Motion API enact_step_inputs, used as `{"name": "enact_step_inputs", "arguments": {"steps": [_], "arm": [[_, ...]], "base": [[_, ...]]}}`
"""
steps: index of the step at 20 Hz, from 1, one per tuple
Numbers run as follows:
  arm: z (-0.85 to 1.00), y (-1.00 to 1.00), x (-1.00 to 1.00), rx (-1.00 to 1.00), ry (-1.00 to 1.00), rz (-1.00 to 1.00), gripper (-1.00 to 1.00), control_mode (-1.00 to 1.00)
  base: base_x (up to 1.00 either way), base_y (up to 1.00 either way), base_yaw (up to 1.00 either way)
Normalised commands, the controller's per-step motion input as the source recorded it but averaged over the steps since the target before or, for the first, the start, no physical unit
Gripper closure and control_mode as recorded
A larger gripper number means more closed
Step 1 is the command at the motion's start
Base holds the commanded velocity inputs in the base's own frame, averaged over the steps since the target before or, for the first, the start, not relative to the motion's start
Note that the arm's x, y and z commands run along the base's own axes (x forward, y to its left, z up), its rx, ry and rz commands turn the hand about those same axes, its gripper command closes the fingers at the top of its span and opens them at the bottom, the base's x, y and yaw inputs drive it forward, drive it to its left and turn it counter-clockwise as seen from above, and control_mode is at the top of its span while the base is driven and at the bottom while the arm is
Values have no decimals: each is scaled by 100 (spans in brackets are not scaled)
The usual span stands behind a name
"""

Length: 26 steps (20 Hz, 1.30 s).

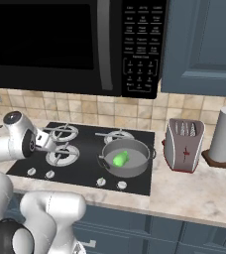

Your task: Put the corn and sweet potato in the pot. Retrieve the spatula and lightly stir the vegetables in the pot.

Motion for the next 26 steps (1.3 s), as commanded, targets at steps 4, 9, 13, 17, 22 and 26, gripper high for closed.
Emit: {"name": "enact_step_inputs", "arguments": {"steps": [4, 9, 13, 17, 22, 26], "arm": [[0, 64, 0, 0, 0, 11, -100, -100], [0, 63, 0, 0, 2, 17, -100, -100], [0, 68, 0, 0, 3, 15, -100, -100], [0, 67, 0, 0, 5, 11, -100, -100], [0, 38, -1, -1, 0, 2, -100, -100], [0, 35, 0, -3, 2, 0, -100, -100]], "base": [[0, 0, 0], [0, 0, 0], [0, 0, 0], [0, 0, 0], [0, 0, 0], [0, 0, 0]]}}
